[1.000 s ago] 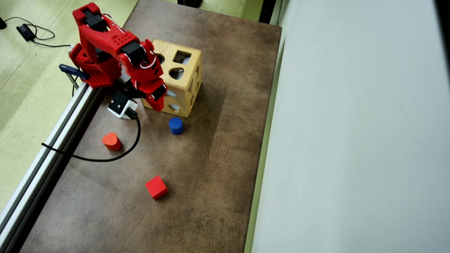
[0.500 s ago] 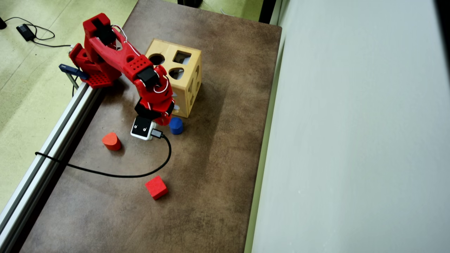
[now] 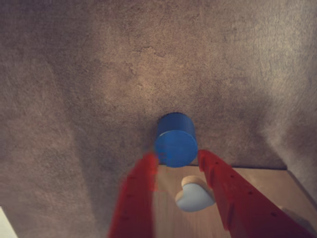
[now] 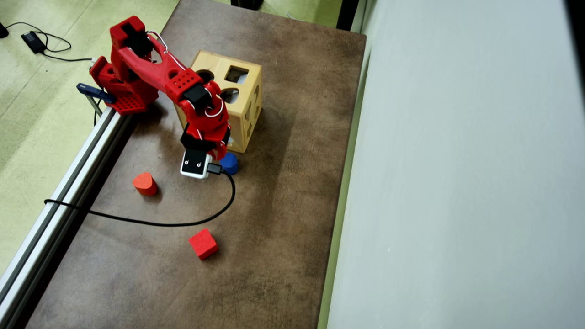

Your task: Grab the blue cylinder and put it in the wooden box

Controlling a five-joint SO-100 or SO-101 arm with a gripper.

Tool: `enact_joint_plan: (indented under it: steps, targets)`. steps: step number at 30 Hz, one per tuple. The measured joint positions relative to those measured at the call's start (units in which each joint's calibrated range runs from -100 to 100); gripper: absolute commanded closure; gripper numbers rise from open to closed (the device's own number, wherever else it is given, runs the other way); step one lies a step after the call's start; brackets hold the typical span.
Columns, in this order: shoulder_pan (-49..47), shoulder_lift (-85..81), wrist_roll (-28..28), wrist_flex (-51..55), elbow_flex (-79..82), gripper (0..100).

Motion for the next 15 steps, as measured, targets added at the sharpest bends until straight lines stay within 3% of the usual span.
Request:
enact_joint_plan:
  steps: [6,15]
  targets:
    - [0.0,3.14,-1.03,3.95,0.0,55]
    - [-1.65,8.47,-1.12,4.84,-0.09,54]
